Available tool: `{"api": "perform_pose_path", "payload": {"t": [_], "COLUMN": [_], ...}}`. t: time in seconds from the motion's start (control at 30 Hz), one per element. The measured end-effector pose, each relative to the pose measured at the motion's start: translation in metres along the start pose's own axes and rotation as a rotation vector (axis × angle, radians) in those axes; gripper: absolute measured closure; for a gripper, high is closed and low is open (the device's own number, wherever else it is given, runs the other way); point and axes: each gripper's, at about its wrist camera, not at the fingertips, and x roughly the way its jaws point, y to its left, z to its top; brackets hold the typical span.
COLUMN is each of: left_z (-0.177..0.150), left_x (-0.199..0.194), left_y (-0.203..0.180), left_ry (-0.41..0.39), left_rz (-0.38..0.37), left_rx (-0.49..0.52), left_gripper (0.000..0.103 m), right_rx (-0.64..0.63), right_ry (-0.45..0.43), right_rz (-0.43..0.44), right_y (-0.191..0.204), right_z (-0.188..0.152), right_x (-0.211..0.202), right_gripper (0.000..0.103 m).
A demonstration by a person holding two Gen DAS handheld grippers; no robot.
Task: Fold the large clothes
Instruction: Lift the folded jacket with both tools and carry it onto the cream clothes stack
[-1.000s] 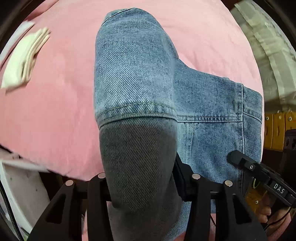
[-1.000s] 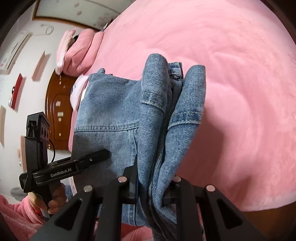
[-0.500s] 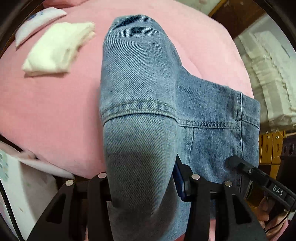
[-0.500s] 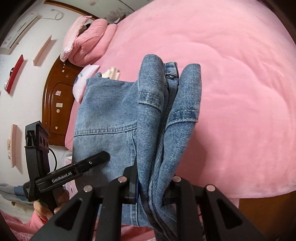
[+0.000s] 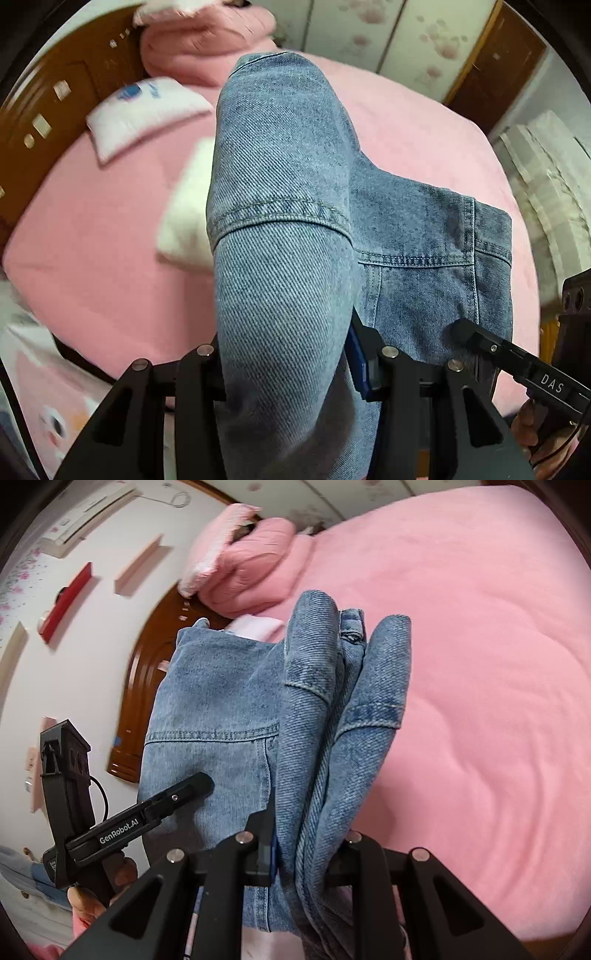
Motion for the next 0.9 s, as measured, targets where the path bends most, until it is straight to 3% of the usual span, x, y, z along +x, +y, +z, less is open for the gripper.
{"api": "perform_pose_path", "payload": {"t": [0.27,0.4,0.5,0.67,0.77,0.83,0.9], "left_z": [0.110,0.154,0.174,0.173,0.150,0.141,0.141], "left_x": [0.004,0.041,0.092,0.197,0.283,0.300,0.302], "left_y": [0.063,0.085,0.101,0.127,0.145,0.151,0.163], "left_ry": [-0.084,-0.092,-0.085,-0.028,0.112,0.068,0.034], "left_rz": [0.117,0.137,0.139,0.120,0.133,0.152,0.108], "left_rx": [0.066,0.117,0.147,0.187,0.233,0.276,0.255], "left_gripper": [0.059,0.059,0.059,0.059,0.056,0.043,0.041], "right_rx": [-0.023,-0.024,0.023,0.113,0.231,0.325,0.319], "right_ry": [-0.061,-0.091,-0.089,-0.048,0.049,0.056,0.016], "right_rz": [0.130,0.145,0.150,0.097,-0.015,-0.051,0.011], "right_y": [0.067,0.075,0.062,0.009,-0.029,-0.055,-0.067], "right_z": [0.090,0.121,0.141,0.143,0.132,0.115,0.108], "right_x": [0.103,0.156,0.205,0.292,0.344,0.357,0.354], "right_gripper": [0.088,0.088,0.088,0.087,0.087,0.087,0.087]}}
